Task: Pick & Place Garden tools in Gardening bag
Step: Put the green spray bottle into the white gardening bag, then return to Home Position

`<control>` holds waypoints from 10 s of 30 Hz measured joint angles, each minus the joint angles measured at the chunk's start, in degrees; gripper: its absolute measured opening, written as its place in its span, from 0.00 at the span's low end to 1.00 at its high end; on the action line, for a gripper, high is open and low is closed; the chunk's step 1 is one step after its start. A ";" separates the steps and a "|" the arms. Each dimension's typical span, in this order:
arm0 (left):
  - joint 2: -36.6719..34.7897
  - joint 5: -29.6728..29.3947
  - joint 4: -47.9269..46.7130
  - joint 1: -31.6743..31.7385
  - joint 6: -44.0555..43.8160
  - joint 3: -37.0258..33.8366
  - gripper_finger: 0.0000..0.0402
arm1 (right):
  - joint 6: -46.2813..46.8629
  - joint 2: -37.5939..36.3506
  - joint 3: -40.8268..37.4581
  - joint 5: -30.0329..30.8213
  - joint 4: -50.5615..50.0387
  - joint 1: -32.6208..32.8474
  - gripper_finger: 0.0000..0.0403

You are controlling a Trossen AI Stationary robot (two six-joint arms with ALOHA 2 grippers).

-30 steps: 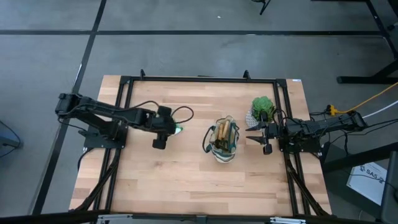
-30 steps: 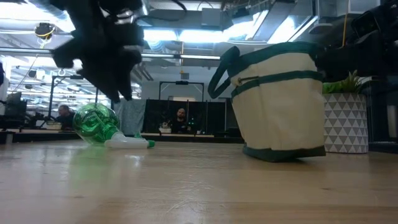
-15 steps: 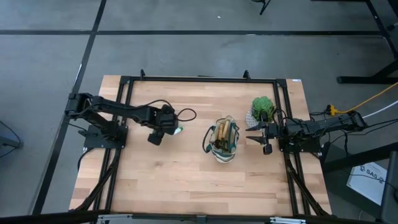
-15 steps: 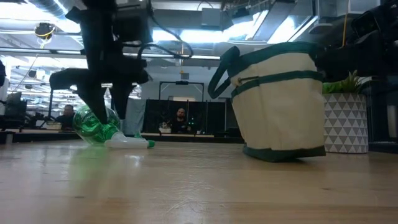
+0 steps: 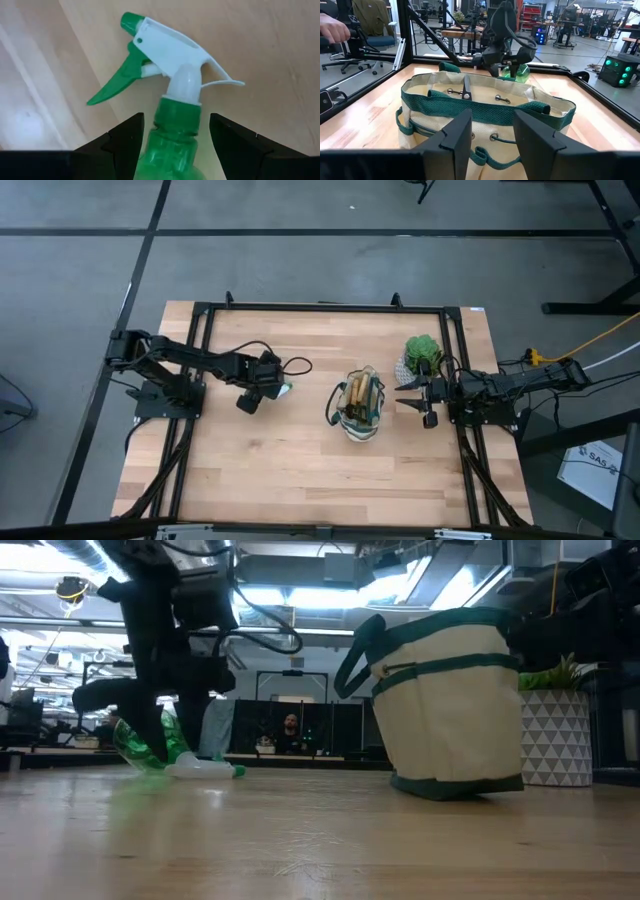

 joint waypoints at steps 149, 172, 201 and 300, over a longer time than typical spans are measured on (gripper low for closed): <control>8.37 24.01 101.13 -7.80 -26.22 5.46 0.32 | 0.02 0.02 0.00 0.00 -0.15 0.02 0.36; 28.17 24.98 112.18 -7.69 -29.65 15.73 0.32 | 0.00 0.01 0.00 0.00 -0.35 0.01 0.36; 33.86 15.76 108.93 -7.15 -39.50 19.49 0.34 | 0.01 0.01 0.00 0.00 -0.33 0.01 0.36; -38.09 -2.12 75.26 -11.06 -33.92 -39.28 0.44 | 0.01 0.02 0.00 0.00 -0.33 0.01 0.36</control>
